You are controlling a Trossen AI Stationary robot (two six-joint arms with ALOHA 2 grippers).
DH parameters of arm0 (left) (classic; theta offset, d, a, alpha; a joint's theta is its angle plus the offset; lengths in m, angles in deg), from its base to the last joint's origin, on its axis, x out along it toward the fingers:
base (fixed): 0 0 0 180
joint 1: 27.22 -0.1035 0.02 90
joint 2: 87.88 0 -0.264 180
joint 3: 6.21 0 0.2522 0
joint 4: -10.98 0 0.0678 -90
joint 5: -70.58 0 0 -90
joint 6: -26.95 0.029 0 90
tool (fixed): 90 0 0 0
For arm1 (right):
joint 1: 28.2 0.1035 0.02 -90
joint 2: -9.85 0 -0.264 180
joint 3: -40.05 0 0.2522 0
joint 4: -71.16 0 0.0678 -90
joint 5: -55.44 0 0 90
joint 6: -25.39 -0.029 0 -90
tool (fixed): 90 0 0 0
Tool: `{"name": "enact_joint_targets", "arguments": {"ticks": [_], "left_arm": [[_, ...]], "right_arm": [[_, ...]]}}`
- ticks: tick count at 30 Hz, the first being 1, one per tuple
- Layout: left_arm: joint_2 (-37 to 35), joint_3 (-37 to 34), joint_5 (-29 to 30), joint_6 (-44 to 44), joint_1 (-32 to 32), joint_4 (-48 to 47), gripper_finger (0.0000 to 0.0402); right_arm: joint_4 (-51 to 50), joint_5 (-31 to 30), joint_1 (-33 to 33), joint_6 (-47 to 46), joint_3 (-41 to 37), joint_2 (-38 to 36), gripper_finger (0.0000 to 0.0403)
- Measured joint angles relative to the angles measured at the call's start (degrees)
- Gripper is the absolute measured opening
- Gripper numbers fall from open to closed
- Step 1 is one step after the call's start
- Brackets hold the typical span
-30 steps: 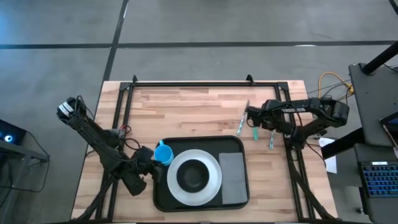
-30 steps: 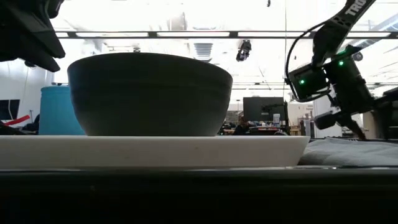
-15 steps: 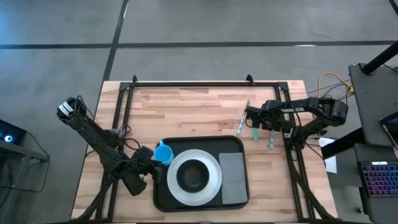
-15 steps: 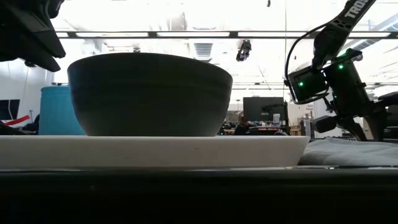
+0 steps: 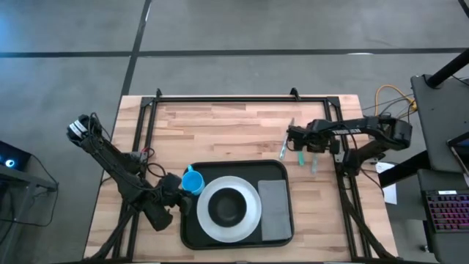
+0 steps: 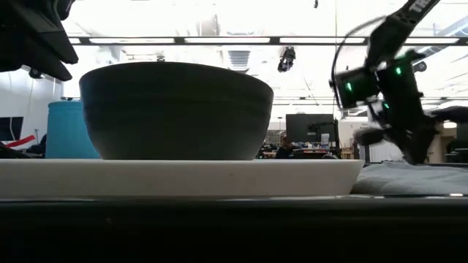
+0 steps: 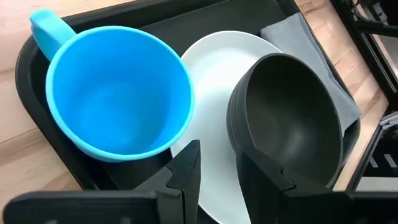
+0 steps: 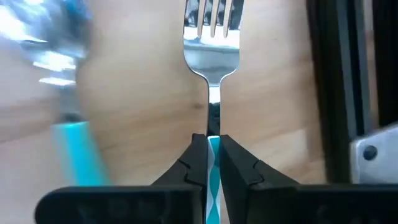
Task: Set up tray
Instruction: Put the fork on top of the napkin
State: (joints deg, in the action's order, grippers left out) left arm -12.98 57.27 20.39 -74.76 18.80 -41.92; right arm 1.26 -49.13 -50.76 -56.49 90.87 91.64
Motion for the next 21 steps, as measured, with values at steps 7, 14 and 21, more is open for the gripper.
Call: {"name": "enact_joint_targets", "arguments": {"ticks": [7,14,21], "left_arm": [[0.0,0.0,-0.03,0.0,0.04,0.44,0.0084],[0.0,0.0,-0.26,0.0,0.04,0.92,0.0084],[0.0,0.0,-0.31,0.47,0.04,1.14,0.0084]], "right_arm": [[-3.58,-4.19,6.88,-3.42,5.55,-3.19,0.0014],[-8.28,-3.4,19.6,-11.24,13.6,-1.78,0.0013],[-9.26,-0.17,37.21,-23.93,23.96,4.73,0.0013]]}}
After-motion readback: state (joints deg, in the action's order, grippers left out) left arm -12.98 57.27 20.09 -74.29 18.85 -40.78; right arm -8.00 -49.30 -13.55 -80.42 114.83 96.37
